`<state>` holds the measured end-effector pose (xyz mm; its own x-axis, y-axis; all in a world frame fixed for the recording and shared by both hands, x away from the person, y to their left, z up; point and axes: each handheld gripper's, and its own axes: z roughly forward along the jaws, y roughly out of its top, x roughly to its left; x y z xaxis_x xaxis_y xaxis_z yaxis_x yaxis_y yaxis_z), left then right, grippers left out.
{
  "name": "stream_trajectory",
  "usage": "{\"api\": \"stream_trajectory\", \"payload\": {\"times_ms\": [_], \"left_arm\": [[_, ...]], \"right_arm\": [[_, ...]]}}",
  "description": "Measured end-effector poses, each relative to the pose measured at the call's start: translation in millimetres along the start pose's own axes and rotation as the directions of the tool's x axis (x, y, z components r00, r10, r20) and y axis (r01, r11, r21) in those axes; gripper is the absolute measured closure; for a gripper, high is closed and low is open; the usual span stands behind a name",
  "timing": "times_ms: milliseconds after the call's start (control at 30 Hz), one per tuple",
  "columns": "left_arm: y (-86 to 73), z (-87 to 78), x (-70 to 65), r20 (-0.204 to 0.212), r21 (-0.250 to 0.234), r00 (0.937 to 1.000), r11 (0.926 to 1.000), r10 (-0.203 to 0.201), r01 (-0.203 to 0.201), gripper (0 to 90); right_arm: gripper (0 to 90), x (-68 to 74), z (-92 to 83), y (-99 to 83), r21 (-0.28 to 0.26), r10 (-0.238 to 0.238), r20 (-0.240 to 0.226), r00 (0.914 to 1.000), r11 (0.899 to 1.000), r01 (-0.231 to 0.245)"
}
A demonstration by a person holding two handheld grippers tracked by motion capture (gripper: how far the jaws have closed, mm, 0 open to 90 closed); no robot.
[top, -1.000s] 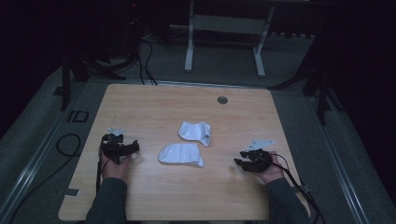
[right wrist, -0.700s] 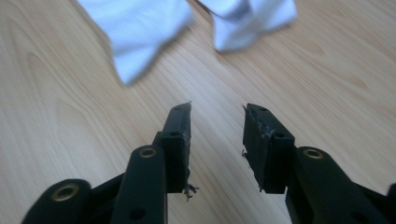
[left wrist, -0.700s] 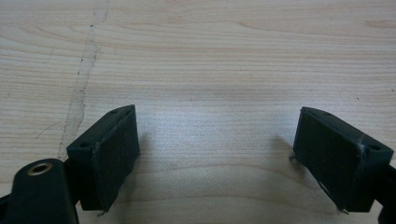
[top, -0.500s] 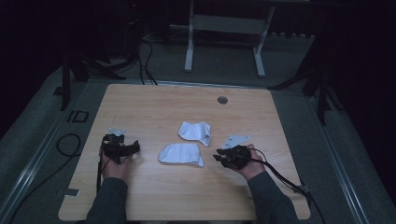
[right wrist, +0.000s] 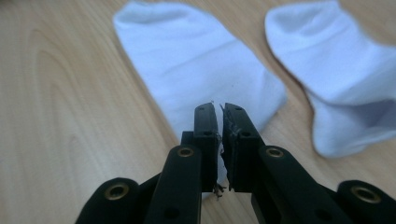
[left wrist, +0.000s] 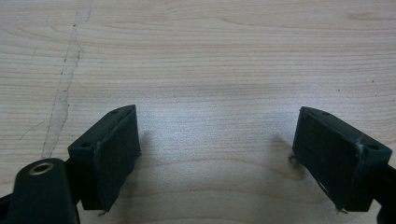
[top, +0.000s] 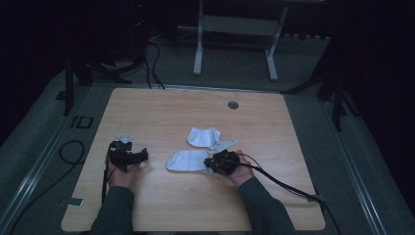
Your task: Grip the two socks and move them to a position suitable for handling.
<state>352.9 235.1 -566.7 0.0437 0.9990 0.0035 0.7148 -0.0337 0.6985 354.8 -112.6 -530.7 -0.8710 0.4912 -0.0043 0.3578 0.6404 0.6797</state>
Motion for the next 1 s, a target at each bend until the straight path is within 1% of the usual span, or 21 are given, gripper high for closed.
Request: {"api": "stream_trajectory", "payload": {"times_ms": [100, 133, 200, 300, 333, 400, 600, 733, 767, 833, 900, 933, 967, 1000], "left_arm": [[0.0, 0.2, -0.3, 0.0, -0.003, 1.0, 1.0, 0.0, 0.0, 14.9], [0.0, 0.2, -0.3, 0.0, -0.003, 1.0, 1.0, 0.0, 0.0, 14.9], [0.0, 0.1, -0.2, 0.0, -0.001, 1.0, 1.0, 0.002, -0.002, 14.9], [0.0, 0.0, -0.2, 0.0, -0.001, 1.0, 1.0, 0.002, -0.002, 14.9], [0.0, 0.0, -0.3, 0.002, 0.0, 1.0, 1.0, 0.003, -0.003, 14.9], [-0.1, 0.0, -0.3, 0.002, 0.0, 1.0, 1.0, 0.003, -0.003, 14.9], [-0.1, 0.0, -0.6, 0.005, -0.001, 1.0, 1.0, 0.005, -0.005, 14.9], [-0.1, 0.1, -0.6, 0.005, -0.002, 1.0, 1.0, 0.005, -0.005, 14.9], [-0.2, 0.1, -0.6, 0.005, -0.002, 1.0, 1.0, 0.005, -0.005, 14.9], [-0.2, 0.2, -0.7, 0.005, -0.003, 1.0, 1.0, 0.004, -0.004, 14.9], [-0.2, 0.1, -0.6, 0.005, -0.002, 1.0, 1.0, 0.005, -0.005, 14.9], [-0.2, 0.1, -0.6, 0.005, -0.002, 1.0, 1.0, 0.005, -0.005, 14.9], [-0.2, 0.1, -0.6, 0.005, -0.002, 1.0, 1.0, 0.005, -0.005, 14.9], [-0.1, 0.1, -0.5, 0.005, -0.002, 1.0, 1.0, 0.006, -0.006, 14.9]], "right_arm": [[84.2, -0.3, 12.0, -4.0, 0.024, 0.01, 0.0, 1.0, 1.0, -0.01], [84.2, -0.3, 12.0, -4.0, 0.024, 0.01, 0.0, 1.0, 1.0, -0.01], [84.9, 2.1, 17.6, -8.6, 0.048, 0.003, -0.003, 1.0, 0.999, -0.003], [84.8, 4.8, 14.2, -9.3, 0.071, -0.023, 0.002, 0.9997, 0.997, 0.023], [84.8, 5.7, 12.5, -10.2, 0.08, -0.036, 0.007, 0.9993, 0.996, 0.035], [84.6, 5.7, 8.2, -13.9, 0.088, -0.046, 0.003, 0.999, 0.995, 0.045], [83.8, -2.5, -13.5, -35.4, 0.105, -0.028, 0.016, 0.9995, 0.994, 0.026], [83.4, -11.0, -29.3, -50.2, 0.126, -0.027, 0.047, 0.9985, 0.992, 0.021], [83.4, -14.1, -32.6, -53.5, 0.129, -0.026, 0.048, 0.9985, 0.992, 0.019], [82.7, -19.6, -38.5, -59.1, 0.135, -0.017, 0.057, 0.9982, 0.991, 0.01], [81.5, -25.7, -43.6, -63.6, 0.144, -0.012, 0.075, 0.9971, 0.99, 0.002], [81.5, -25.7, -43.6, -63.6, 0.144, -0.012, 0.075, 0.9971, 0.99, 0.002], [81.1, -28.4, -45.8, -65.4, 0.15, -0.009, 0.085, 0.9963, 0.989, -0.004], [80.6, -33.2, -49.2, -68.0, 0.16, -0.009, 0.107, 0.9942, 0.987, -0.009]]}}
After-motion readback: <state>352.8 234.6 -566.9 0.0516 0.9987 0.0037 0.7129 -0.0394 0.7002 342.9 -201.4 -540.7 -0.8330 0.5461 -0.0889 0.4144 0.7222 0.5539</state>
